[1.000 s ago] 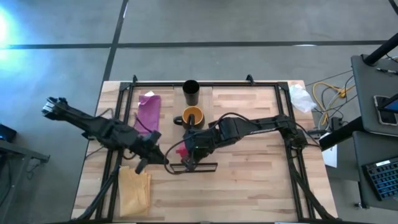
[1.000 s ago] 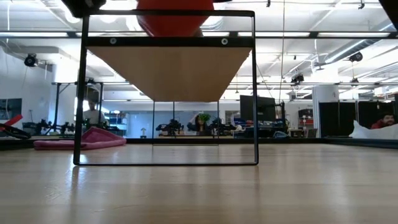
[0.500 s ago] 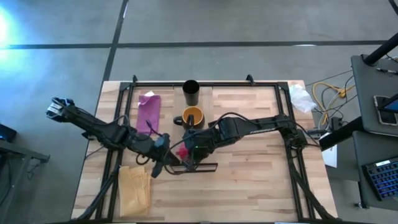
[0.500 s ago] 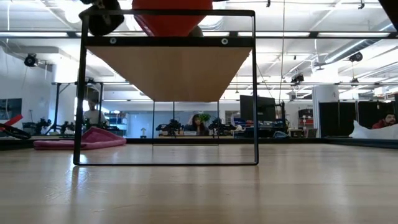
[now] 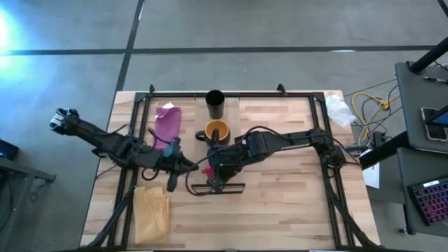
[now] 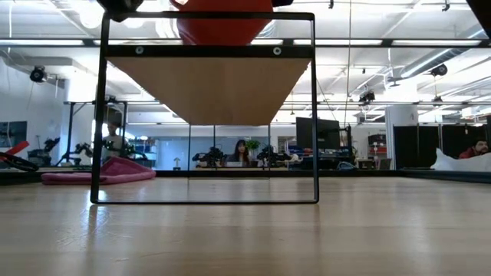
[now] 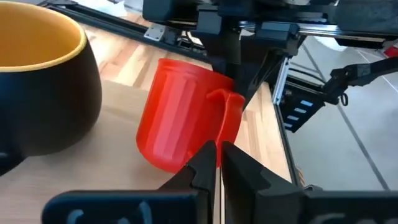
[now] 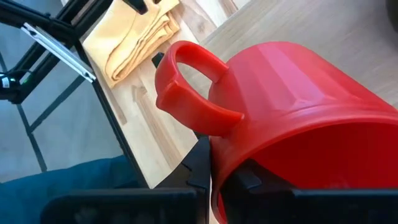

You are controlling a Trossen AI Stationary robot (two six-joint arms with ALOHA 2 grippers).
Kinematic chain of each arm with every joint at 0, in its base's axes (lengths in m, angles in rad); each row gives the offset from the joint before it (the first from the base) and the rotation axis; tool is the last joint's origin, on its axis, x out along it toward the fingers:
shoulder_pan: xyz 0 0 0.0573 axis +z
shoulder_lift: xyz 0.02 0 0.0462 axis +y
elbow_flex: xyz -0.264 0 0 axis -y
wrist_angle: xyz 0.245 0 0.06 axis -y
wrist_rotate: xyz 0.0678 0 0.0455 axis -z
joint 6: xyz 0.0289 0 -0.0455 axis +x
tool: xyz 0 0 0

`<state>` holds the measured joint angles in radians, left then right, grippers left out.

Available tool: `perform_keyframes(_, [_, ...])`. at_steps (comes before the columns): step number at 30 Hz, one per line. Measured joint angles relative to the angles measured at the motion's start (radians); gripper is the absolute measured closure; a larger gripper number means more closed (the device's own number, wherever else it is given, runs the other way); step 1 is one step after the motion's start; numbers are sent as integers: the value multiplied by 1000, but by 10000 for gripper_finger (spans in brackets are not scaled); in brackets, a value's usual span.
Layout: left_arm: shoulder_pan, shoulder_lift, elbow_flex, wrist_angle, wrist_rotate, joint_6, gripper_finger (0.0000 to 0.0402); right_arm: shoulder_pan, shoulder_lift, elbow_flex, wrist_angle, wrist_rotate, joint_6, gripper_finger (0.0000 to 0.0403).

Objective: Stack small to large cups/mugs on shelf
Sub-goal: Put the red mug on the shelf

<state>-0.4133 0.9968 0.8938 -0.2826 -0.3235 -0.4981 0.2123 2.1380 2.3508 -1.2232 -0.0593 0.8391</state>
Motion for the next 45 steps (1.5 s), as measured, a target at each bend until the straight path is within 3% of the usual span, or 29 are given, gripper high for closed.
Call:
perform_keyframes(26, [0,97,-17,4,14,7,392,-26,12,-5,45,-42,-13,388])
perform_keyframes(38, [1,97,-18,3,0,4,392,-25,12,-4,33,-60,-6,306])
perform_keyframes(45, [1,97,-22,4,1,-19,392,-25,12,-4,44,-78,-8,286])
